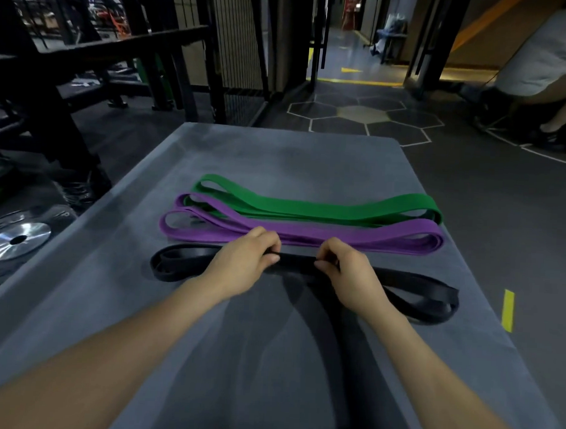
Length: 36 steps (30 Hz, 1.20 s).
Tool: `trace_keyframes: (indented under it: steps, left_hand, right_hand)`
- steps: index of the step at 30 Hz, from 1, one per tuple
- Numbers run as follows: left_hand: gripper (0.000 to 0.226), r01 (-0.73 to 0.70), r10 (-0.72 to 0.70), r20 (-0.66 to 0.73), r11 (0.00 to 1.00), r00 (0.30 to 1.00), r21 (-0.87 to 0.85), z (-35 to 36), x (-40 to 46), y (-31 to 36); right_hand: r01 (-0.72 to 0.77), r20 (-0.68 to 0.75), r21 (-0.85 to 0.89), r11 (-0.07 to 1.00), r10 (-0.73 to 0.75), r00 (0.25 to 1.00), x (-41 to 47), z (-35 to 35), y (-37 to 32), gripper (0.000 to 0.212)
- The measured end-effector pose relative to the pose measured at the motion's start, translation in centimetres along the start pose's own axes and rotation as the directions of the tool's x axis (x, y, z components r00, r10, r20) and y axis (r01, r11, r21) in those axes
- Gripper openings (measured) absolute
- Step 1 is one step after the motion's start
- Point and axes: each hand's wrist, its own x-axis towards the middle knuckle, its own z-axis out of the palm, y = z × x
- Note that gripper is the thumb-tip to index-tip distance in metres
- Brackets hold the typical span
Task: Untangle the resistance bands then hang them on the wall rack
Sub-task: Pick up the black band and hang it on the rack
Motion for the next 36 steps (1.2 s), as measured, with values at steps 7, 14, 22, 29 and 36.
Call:
trace_keyframes:
  steps: [7,14,22,29,36]
  left_hand:
    - [0.009,0.104,-0.104,0.001,0.994,0.995,-0.027,0.4,1.2,-0.5]
    - [0.013,0.128,-0.127,-0.037,0.992,0.991,0.013,0.3,1.4,-0.6]
    - [0.041,-0.041,0.015,0.130,0.979,0.991,0.199,1.1,1.7,-1.2]
    - [0.027,-0.154,0.190,-0.055,0.910,0.980,0.386,0.9,-1.0,-0.7]
    - [0.024,-0.090,0.089,0.022,0.922,0.996,0.377,0.2,-2.5,0.4]
  right_hand:
    - [-0.003,-0.039,-0.101,0.995,-0.001,0.999,1.4,1.0,1.4,0.010]
    - [0.046,0.047,-0.285,0.957,-0.034,0.998,1.9,0.7,2.0,0.034]
    - [0.211,0.112,-0.463,0.861,-0.179,0.977,0.9,0.9,2.6,0.025]
    - [0.257,-0.005,-0.535,0.805,-0.307,0.952,-0.9,1.1,1.9,0.025]
    - [0.180,-0.025,-0.583,0.793,-0.239,0.971,-2.1,0.6,0.6,0.034]
